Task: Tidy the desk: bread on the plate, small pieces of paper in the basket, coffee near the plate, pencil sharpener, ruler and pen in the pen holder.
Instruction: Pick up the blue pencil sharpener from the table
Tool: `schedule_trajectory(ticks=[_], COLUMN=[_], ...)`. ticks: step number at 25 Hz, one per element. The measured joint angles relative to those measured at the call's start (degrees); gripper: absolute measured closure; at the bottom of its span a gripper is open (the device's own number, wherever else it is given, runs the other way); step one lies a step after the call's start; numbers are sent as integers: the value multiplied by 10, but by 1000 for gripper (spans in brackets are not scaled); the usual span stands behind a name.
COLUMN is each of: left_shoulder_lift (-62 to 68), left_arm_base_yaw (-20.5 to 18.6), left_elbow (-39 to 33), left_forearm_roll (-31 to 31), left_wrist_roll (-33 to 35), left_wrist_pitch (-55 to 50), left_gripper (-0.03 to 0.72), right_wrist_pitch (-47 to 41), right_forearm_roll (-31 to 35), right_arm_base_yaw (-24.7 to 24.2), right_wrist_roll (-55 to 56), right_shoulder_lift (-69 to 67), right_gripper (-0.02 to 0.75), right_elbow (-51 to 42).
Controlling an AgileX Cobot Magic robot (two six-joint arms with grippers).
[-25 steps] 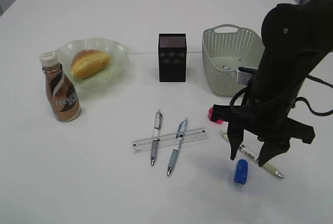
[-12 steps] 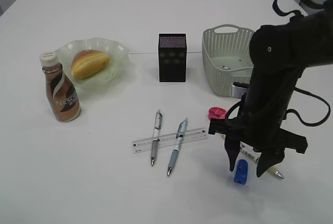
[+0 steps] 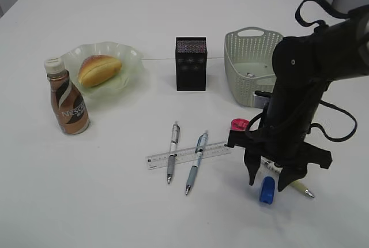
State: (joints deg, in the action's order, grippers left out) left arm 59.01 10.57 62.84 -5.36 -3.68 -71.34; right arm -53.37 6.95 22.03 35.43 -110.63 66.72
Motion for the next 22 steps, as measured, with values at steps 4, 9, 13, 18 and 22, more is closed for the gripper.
schedule_trajectory(ticks=[4,9,13,18,22], left_shoulder_lift=[0,0,0,0,0], left_arm_base_yaw=[0,0,0,0,0], left_elbow=[0,0,0,0,0], left_forearm_roll=[0,0,0,0,0], left_wrist_roll=[0,-1,-1,-1,-1], left_wrist_pitch=[0,0,0,0,0], left_gripper=[218,218,218,218,218], right_wrist_pitch=[9,6,-7,-7,-7], right_forearm_roll=[-1,-1,-5,-8,2], right_arm_base_yaw=[0,0,0,0,0], right_wrist_roll=[0,0,0,0,0], right_shoulder_lift=[-3,-3,-3,-8,-24], right_gripper=[323,323,323,324,324], right_elbow=[0,0,0,0,2])
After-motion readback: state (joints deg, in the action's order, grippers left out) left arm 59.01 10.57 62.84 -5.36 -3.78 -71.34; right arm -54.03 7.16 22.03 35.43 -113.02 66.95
